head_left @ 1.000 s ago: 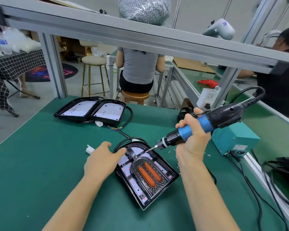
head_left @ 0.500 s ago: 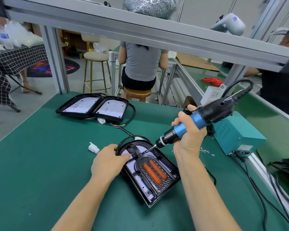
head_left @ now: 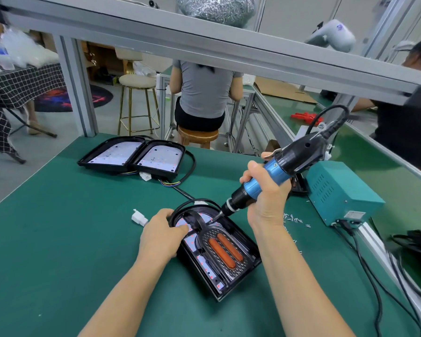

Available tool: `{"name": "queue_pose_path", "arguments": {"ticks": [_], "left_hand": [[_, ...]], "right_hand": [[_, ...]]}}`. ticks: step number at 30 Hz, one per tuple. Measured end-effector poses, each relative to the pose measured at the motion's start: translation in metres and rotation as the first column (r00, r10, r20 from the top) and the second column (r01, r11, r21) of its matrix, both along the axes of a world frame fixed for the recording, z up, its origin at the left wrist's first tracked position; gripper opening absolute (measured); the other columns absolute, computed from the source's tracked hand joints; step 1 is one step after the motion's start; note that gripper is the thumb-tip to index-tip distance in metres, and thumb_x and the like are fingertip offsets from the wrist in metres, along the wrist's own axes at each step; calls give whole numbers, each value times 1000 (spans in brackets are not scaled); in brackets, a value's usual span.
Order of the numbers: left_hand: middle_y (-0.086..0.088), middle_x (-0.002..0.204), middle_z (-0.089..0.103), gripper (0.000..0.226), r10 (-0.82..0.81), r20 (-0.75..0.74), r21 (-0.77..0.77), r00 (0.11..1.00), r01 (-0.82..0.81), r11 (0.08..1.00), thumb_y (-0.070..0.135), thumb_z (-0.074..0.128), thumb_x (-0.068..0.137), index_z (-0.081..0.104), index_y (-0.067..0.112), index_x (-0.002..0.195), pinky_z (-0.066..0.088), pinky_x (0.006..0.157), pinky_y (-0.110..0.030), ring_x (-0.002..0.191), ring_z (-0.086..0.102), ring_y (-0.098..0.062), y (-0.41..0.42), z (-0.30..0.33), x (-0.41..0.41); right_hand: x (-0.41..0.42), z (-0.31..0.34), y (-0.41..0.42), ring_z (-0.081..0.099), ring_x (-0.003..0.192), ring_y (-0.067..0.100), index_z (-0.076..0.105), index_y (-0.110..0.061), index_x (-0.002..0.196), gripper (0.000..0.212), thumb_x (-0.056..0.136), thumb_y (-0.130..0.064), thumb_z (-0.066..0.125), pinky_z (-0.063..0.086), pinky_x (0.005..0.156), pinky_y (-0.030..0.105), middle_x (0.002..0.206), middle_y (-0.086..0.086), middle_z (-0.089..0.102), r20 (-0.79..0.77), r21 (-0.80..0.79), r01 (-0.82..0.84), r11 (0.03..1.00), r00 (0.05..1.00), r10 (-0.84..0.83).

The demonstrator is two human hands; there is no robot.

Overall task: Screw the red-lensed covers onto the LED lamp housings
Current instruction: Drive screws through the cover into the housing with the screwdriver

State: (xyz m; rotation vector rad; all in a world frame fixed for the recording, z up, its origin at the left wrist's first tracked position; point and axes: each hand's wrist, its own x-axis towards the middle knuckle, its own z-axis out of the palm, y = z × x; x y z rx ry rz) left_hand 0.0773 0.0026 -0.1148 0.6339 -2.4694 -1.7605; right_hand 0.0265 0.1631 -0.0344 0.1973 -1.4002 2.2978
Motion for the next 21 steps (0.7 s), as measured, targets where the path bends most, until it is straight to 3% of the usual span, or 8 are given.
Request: {"name": "queue_pose_path", "arguments": {"ticks": [8, 13, 18, 21], "left_hand": [[-3, 77, 61, 22, 12, -9, 31, 1000, -11, 999, 17, 65, 78, 58, 26, 97, 46, 57, -31, 66, 57, -26, 1, -8, -2], [-2, 75, 59, 19, 37, -20, 61, 999, -36, 998, 17, 64, 78, 58, 27, 92, 43, 53, -30, 64, 56, -25, 4, -10, -4], [-3, 75, 60, 18, 63, -25, 64, 998, -61, 996, 16, 63, 78, 57, 28, 90, 43, 53, -30, 65, 56, -25, 5, -11, -4], [-1, 72, 58, 18, 72, -32, 66, 997, -70, 995, 15, 63, 78, 56, 29, 88, 44, 55, -31, 64, 55, -25, 5, -12, -3]], "right_hand": [[1, 2, -1, 49, 49, 15, 50, -16, 80, 22, 72, -2, 65, 43, 67, 34, 56, -8, 51, -37, 40, -79, 996, 996, 80], [3, 3, -1, 49, 50, 18, 60, -28, 70, 29, 65, 0, 67, 47, 60, 30, 62, -1, 49, -39, 79, -189, 979, 981, 193], [6, 5, -3, 47, 52, 17, 61, -29, 72, 25, 57, -13, 71, 46, 59, 27, 58, -2, 51, -51, 128, -266, 955, 960, 274], [6, 4, -1, 48, 52, 18, 60, -26, 75, 29, 61, -2, 68, 46, 60, 28, 57, -2, 52, -44, 111, -237, 965, 969, 243]]}}
